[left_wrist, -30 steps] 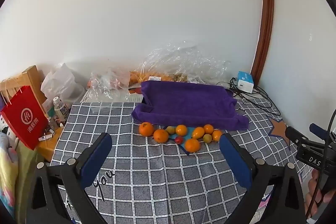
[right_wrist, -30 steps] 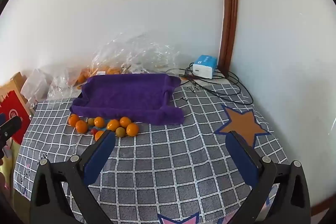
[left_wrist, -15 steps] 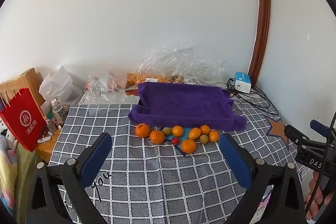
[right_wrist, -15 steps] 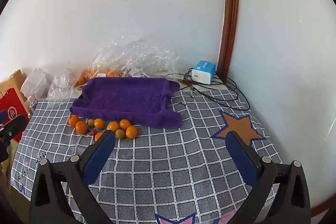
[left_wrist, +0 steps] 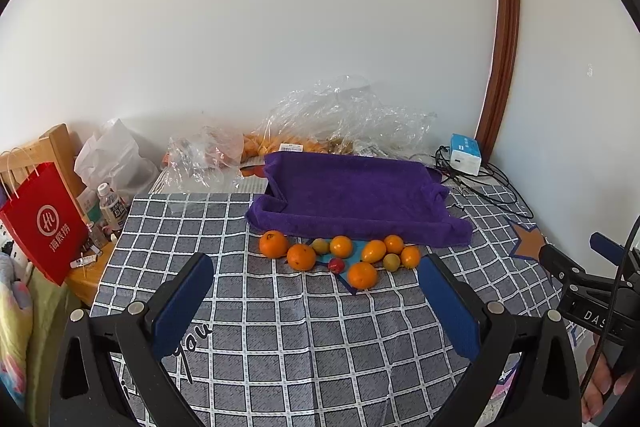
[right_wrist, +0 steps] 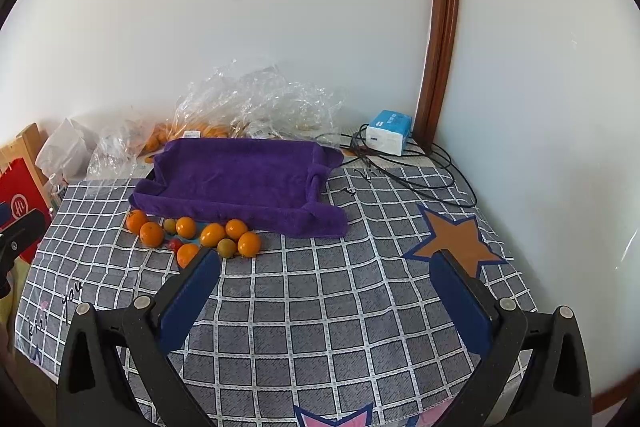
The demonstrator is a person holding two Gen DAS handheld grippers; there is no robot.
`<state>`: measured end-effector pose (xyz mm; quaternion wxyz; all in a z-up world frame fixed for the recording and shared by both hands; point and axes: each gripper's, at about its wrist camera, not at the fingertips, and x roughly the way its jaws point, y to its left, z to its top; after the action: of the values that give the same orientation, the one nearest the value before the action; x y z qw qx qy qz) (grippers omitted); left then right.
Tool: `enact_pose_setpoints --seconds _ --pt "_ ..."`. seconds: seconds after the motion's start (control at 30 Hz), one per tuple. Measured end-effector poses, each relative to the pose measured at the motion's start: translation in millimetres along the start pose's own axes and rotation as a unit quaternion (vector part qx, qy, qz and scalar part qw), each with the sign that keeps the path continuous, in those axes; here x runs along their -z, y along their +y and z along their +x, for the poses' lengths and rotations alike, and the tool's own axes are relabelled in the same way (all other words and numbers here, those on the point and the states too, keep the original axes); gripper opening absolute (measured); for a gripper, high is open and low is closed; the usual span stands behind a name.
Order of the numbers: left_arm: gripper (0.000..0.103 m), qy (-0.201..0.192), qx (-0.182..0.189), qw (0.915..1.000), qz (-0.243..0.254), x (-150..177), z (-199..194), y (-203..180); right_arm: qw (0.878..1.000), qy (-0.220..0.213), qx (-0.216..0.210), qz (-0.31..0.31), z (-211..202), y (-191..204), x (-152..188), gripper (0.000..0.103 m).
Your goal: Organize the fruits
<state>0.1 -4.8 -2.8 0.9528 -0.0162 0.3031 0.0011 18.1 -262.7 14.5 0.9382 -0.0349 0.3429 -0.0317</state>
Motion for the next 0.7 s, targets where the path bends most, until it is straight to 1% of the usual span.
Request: enact_pose_setpoints --seconds 0.3,0.7 --pt "0.103 -0.001 -0.008 1.0000 -0.003 -2.5 2.1 0.5 1.000 -0.004 -0.002 -0.005 -0.3 4.0 1.2 0.103" --pt "0.103 -0.002 -0.007 1.0000 -0.004 -1.4 1.2 0.8 1.000 -0.003 -0.001 -0.002 -1.8 2.8 1.2 0.103"
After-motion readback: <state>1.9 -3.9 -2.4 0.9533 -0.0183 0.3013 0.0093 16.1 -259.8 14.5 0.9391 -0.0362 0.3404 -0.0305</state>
